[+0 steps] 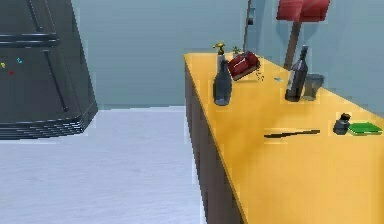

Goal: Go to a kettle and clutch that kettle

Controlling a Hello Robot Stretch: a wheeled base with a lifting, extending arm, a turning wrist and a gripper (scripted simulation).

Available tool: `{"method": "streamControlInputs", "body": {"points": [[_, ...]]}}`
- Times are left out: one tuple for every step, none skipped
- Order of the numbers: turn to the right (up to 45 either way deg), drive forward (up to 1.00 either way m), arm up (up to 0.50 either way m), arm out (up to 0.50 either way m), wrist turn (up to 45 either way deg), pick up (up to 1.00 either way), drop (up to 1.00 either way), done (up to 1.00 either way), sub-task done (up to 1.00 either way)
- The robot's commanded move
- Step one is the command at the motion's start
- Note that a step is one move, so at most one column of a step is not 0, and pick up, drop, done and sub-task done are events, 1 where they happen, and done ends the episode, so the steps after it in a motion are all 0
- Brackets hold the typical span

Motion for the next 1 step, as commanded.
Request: {"method": "streamControlInputs", "body": {"points": [[0.0, 0.00, 0.00, 0.34, 0.0, 0.00, 0.00, 0.00, 0.00]]}}
